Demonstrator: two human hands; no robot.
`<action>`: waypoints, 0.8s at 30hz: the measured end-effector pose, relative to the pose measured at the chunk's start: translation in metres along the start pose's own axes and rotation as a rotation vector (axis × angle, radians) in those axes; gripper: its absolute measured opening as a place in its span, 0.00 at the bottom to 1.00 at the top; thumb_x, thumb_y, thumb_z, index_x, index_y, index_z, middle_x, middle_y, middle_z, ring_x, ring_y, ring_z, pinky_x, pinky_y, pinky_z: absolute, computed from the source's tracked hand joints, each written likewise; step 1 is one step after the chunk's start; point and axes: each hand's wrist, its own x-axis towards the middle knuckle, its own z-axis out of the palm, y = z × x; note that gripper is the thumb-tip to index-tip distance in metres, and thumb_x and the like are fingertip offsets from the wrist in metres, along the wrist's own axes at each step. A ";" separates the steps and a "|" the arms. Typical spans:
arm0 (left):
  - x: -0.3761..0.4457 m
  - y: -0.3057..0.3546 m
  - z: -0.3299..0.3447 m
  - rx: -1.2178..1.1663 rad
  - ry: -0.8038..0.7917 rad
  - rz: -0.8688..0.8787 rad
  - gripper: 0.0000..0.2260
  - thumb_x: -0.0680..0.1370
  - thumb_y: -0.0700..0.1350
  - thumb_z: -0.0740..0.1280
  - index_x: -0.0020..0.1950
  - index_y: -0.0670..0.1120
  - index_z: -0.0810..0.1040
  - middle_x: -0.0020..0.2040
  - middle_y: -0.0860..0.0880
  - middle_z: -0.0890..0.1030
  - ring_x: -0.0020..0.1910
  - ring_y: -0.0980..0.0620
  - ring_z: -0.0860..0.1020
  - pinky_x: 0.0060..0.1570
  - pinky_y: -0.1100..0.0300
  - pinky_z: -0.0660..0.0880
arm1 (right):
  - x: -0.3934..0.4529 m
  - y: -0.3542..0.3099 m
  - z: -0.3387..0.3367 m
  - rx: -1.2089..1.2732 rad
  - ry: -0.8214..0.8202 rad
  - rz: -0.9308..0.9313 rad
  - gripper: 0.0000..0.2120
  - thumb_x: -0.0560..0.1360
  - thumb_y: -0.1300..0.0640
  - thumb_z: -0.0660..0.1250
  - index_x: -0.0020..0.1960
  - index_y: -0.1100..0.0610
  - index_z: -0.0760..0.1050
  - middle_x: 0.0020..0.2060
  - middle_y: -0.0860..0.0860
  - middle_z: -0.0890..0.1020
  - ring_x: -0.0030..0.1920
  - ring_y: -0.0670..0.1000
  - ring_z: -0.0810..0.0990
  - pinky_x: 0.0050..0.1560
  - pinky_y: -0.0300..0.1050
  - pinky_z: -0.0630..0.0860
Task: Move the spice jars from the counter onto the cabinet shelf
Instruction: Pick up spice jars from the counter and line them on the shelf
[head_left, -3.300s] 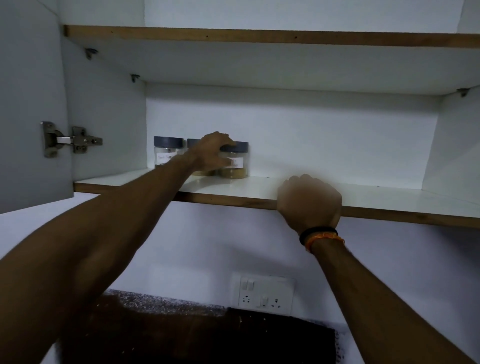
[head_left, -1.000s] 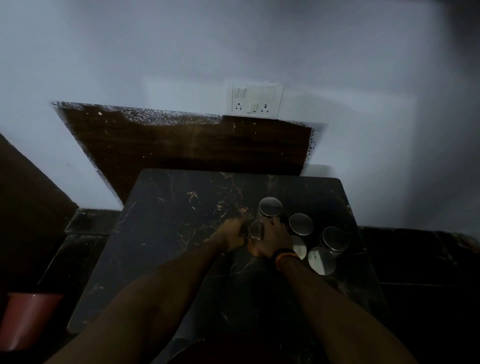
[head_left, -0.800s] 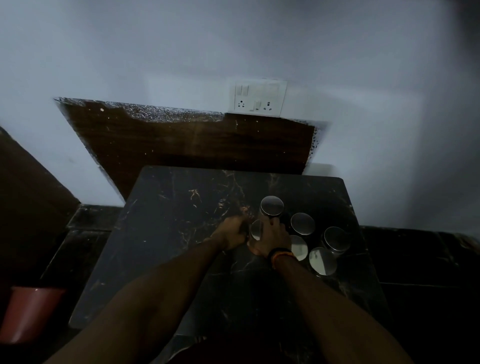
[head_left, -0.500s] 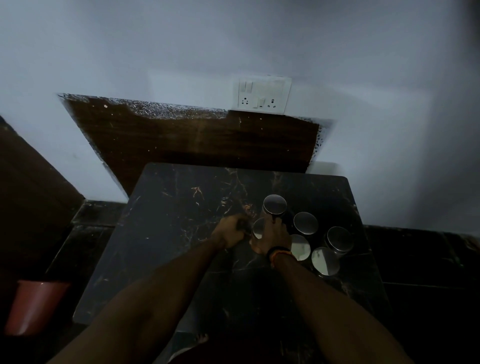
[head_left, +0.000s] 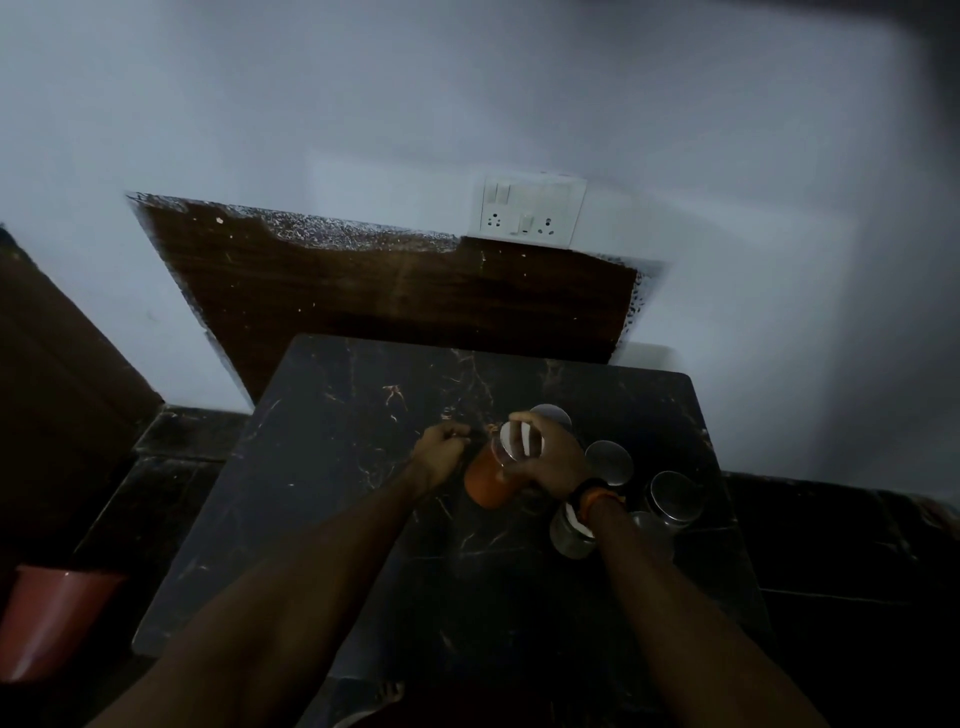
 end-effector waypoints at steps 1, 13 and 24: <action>-0.002 0.001 0.000 -0.083 -0.024 -0.017 0.11 0.83 0.40 0.59 0.62 0.43 0.77 0.59 0.43 0.79 0.57 0.47 0.78 0.58 0.51 0.77 | 0.002 -0.007 -0.008 0.022 -0.018 -0.018 0.40 0.64 0.56 0.81 0.71 0.47 0.67 0.63 0.48 0.72 0.58 0.49 0.75 0.50 0.39 0.73; -0.023 0.044 -0.005 -1.181 -0.469 -0.254 0.27 0.78 0.56 0.66 0.74 0.46 0.67 0.71 0.32 0.68 0.66 0.33 0.74 0.54 0.42 0.80 | 0.011 -0.065 -0.070 0.573 -0.056 -0.220 0.37 0.66 0.61 0.78 0.73 0.51 0.69 0.69 0.48 0.75 0.69 0.51 0.74 0.63 0.56 0.77; -0.035 0.113 -0.002 -0.939 -0.327 0.294 0.28 0.74 0.43 0.71 0.73 0.44 0.69 0.72 0.37 0.70 0.68 0.35 0.75 0.63 0.40 0.75 | 0.019 -0.112 -0.094 0.881 0.127 -0.293 0.27 0.74 0.56 0.69 0.72 0.54 0.70 0.68 0.57 0.72 0.65 0.58 0.76 0.57 0.50 0.79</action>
